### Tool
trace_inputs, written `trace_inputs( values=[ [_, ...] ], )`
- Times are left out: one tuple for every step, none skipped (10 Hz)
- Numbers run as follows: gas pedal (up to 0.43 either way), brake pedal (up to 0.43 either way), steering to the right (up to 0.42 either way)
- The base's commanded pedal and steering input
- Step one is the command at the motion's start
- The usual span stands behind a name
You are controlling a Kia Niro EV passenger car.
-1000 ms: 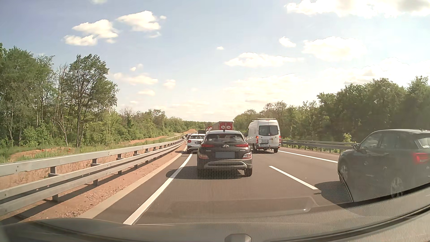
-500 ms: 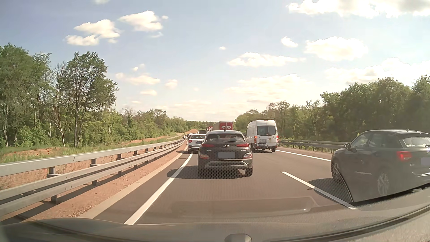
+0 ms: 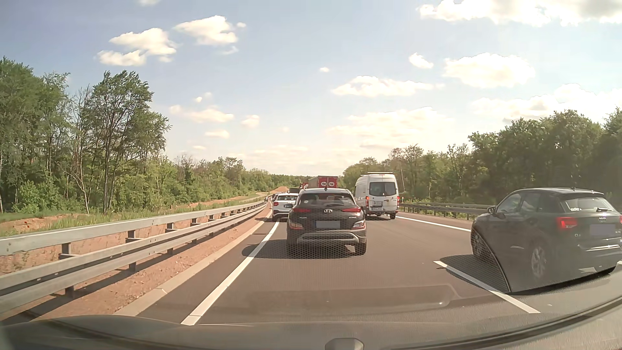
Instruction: Follow the waypoints while adhering to traffic rules and regulations
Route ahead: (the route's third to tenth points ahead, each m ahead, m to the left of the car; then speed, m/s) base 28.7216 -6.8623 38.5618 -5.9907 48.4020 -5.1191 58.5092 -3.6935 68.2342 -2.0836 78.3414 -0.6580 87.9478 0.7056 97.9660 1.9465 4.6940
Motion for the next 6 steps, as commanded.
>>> trace_inputs(
  values=[
    [0.067,0.000,-0.013],
    [0.067,0.000,-0.012],
    [0.067,0.000,-0.012],
    [0.067,0.000,-0.011],
    [0.047,0.000,-0.011],
    [0.000,0.000,-0.011]
  ],
)
